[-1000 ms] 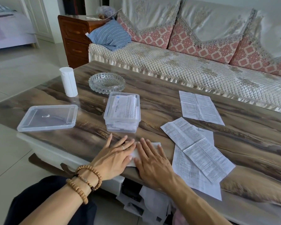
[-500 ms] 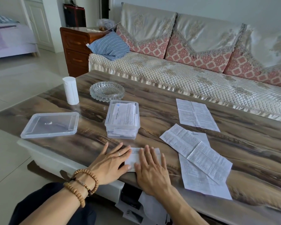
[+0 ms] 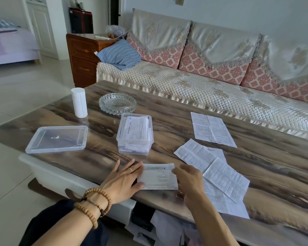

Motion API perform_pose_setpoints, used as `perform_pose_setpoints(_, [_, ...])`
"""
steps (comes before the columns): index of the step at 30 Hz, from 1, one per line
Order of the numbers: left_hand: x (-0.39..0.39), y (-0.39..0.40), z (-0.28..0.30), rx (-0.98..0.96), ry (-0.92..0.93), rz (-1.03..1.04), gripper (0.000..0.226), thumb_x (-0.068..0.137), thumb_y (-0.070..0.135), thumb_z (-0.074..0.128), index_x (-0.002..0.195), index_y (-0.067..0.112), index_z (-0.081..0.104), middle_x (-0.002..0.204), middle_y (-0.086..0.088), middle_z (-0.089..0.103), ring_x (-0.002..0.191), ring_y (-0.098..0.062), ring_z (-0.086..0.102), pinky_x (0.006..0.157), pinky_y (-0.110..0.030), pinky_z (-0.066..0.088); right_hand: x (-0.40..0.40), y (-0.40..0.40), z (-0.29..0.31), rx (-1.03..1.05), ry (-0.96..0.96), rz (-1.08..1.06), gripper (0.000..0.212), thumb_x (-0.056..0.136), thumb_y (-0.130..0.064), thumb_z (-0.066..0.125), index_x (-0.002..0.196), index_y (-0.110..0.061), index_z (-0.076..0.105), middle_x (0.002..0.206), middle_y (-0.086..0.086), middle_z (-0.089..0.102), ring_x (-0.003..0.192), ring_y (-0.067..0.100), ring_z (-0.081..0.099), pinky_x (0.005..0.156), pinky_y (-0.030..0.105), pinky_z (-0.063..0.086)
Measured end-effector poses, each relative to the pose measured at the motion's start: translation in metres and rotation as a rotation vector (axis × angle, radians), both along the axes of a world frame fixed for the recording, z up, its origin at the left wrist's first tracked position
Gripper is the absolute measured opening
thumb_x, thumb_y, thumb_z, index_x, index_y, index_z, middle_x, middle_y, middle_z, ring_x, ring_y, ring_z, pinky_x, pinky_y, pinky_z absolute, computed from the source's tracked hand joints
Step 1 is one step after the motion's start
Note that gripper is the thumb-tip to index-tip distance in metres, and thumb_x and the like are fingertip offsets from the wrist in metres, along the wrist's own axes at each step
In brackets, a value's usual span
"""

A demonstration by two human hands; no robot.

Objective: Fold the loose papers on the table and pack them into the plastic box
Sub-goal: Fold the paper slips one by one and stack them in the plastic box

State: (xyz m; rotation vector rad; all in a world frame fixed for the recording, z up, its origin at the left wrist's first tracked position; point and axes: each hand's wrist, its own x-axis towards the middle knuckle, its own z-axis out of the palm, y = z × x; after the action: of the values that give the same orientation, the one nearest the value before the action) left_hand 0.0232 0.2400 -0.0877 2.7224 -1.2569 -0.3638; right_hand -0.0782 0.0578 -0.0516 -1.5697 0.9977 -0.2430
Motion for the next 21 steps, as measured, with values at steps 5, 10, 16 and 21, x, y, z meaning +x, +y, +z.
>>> perform_pose_setpoints(5, [-0.002, 0.0, 0.001, -0.072, 0.004, 0.025, 0.066, 0.1, 0.053, 0.031, 0.155, 0.023, 0.01, 0.163, 0.011, 0.001, 0.149, -0.008, -0.008, 0.121, -0.043, -0.009, 0.005, -0.011, 0.005, 0.182, -0.016, 0.014, 0.03, 0.079, -0.001, 0.068, 0.106, -0.008, 0.057, 0.094, 0.025, 0.07, 0.064, 0.032, 0.063, 0.049, 0.031, 0.045])
perform_pose_setpoints(10, [-0.001, 0.003, 0.026, -0.334, 0.015, 0.035, 0.067, 0.094, 0.049, 0.051, 0.151, 0.03, 0.021, 0.153, 0.017, 0.027, 0.14, -0.008, 0.031, 0.113, -0.026, 0.032, 0.004, 0.0, 0.028, -0.153, -0.028, 0.406, 0.032, 0.082, 0.008, 0.053, 0.088, -0.016, 0.073, 0.081, 0.006, 0.073, 0.058, 0.009, 0.062, 0.05, 0.023, 0.045])
perform_pose_setpoints(16, [0.011, -0.019, 0.058, -0.813, 0.249, 0.276, 0.039, 0.101, 0.032, 0.044, 0.139, 0.024, 0.037, 0.127, 0.006, 0.057, 0.109, -0.012, 0.061, 0.082, -0.032, 0.058, 0.051, -0.015, 0.079, -0.119, -0.298, 0.459, 0.026, 0.082, 0.009, 0.063, 0.099, -0.008, 0.074, 0.079, 0.01, 0.069, 0.066, 0.017, 0.057, 0.056, 0.025, 0.045])
perform_pose_setpoints(21, [0.04, -0.034, 0.078, -0.949, 0.264, 0.603, 0.043, 0.103, 0.021, 0.041, 0.145, 0.017, 0.036, 0.13, -0.001, 0.056, 0.114, -0.017, 0.056, 0.088, -0.024, 0.05, 0.093, 0.004, 0.083, -0.196, -0.214, 0.424, 0.017, 0.086, 0.007, 0.061, 0.088, -0.009, 0.067, 0.072, 0.009, 0.067, 0.053, 0.014, 0.061, 0.047, 0.024, 0.049])
